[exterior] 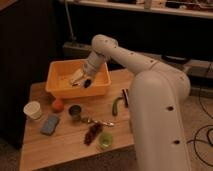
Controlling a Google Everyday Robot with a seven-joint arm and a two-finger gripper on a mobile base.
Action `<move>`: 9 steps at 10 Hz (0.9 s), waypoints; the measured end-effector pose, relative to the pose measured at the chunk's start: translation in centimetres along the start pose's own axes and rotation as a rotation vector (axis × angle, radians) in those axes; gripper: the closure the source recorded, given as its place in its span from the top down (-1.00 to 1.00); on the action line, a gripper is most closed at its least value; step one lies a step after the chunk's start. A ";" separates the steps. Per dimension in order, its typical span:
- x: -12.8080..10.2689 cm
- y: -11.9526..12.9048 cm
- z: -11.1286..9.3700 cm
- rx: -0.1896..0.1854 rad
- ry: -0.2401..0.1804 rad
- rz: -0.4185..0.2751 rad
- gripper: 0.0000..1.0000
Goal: Place brush in tray
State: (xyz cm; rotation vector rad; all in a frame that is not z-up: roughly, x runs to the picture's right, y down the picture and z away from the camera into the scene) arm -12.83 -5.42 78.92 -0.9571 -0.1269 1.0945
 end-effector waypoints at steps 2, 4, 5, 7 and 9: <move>-0.5 2.0 -3.3 0.044 -0.020 -0.024 0.60; -0.6 2.7 -4.2 0.057 -0.024 -0.031 0.60; -0.6 2.7 -4.2 0.058 -0.023 -0.031 0.60; -0.6 2.7 -4.2 0.058 -0.023 -0.031 0.60; -0.6 2.7 -4.2 0.058 -0.023 -0.031 0.60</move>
